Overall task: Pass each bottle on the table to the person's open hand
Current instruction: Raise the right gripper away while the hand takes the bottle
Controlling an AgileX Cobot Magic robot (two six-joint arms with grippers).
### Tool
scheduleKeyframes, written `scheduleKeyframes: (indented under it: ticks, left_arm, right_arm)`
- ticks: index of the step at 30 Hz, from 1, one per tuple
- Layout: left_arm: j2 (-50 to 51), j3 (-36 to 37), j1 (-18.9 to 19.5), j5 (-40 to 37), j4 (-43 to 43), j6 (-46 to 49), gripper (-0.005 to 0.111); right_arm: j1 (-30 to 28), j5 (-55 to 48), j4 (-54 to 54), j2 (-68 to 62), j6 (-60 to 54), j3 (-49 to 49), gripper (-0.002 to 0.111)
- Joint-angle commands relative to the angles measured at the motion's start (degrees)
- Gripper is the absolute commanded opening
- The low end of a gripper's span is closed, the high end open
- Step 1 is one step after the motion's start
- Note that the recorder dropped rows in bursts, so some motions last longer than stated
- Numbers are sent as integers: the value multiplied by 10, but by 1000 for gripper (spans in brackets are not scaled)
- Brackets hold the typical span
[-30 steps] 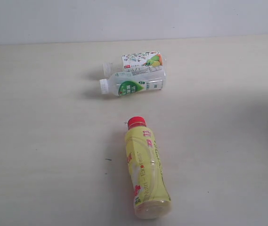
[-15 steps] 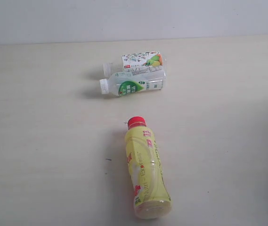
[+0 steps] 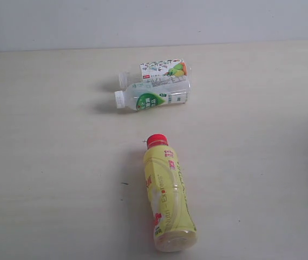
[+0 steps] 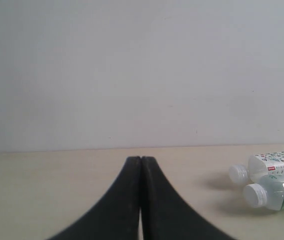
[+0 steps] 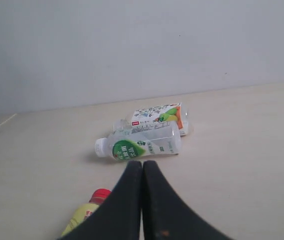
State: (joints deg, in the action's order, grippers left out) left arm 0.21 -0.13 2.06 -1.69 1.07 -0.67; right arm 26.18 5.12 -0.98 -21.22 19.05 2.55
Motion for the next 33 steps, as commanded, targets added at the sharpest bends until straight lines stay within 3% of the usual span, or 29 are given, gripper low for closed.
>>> scheduleKeyframes:
  ticks: [1,10,33]
  left_arm:
    - [-2,1,2,0,0,-3,0]
    - [-2,1,2,0,0,-3,0]
    - [-2,1,2,0,0,-3,0]
  right_arm:
    - [-2,25,-73,4,-6,-10,0]
    - [-2,71,-136,4,20,-26,0]
    - [-2,55,-136,4,34,-26,0]
